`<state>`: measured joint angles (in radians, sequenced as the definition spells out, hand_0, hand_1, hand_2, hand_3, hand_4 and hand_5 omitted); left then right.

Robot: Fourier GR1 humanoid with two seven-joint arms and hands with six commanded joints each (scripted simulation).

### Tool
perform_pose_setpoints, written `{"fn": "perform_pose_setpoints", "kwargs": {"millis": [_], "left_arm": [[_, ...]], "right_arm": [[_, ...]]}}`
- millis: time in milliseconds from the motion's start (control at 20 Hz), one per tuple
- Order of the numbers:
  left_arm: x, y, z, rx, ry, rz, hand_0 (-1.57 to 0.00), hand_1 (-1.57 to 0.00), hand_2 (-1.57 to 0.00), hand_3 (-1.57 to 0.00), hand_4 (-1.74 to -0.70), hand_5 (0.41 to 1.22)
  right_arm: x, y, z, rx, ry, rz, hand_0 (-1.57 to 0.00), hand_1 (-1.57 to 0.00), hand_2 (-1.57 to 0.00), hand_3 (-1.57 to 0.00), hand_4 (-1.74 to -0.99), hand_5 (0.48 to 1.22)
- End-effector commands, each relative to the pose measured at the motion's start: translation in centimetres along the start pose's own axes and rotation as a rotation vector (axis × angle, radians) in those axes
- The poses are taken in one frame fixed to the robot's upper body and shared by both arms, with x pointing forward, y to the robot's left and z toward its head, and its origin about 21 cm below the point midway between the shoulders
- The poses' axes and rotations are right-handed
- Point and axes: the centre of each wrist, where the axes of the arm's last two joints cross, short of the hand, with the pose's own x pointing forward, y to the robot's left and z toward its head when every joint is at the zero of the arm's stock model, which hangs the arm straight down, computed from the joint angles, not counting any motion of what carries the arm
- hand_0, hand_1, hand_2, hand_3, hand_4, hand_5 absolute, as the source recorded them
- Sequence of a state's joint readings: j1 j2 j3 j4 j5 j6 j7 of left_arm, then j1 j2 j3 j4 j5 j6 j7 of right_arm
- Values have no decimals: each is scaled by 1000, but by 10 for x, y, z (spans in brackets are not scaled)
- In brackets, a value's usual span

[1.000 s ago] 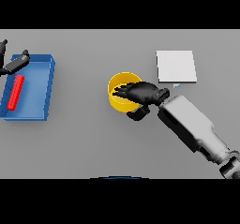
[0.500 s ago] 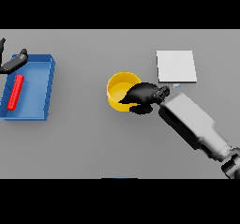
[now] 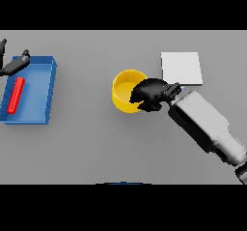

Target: Pick up the red beaker and tilt it to pour out 1 green nut into yellow bowl. Pick up the yellow bowl and place it on the metallic measuring scale.

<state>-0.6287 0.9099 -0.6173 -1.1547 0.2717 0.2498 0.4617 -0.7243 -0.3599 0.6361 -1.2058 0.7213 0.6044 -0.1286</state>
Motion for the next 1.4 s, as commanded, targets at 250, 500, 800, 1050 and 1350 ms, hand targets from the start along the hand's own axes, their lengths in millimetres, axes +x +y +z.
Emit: {"fn": "perform_pose_setpoints", "kwargs": {"millis": [250,500,800,1050,1350], "left_arm": [[-5,-3,2,-5,5,-5,1,1,1,1,-800,722],[-1,0,3,2,-7,-2,1,1,1,1,-799,723],[-2,8,3,15,5,-12,1,1,1,1,-802,737],[6,6,10,12,20,-7,1,1,1,1,-818,750],[2,8,12,18,43,-14,1,1,1,1,-823,772]], "right_arm": [[4,-37,31,-63,70,38,-1563,-1563,-1544,-1308,-1724,1219],[0,-37,49,-80,96,27,-1568,-1568,-1562,-1243,-1719,1220],[-30,-60,69,-162,206,66,-1570,-1570,-1569,-1274,-1719,1221],[-69,-59,78,-198,316,-8,-1571,-1571,-1570,-1211,-1720,1221],[-110,-45,78,-216,419,-67,-1571,-1571,-1571,-1182,-1721,1221]]}}
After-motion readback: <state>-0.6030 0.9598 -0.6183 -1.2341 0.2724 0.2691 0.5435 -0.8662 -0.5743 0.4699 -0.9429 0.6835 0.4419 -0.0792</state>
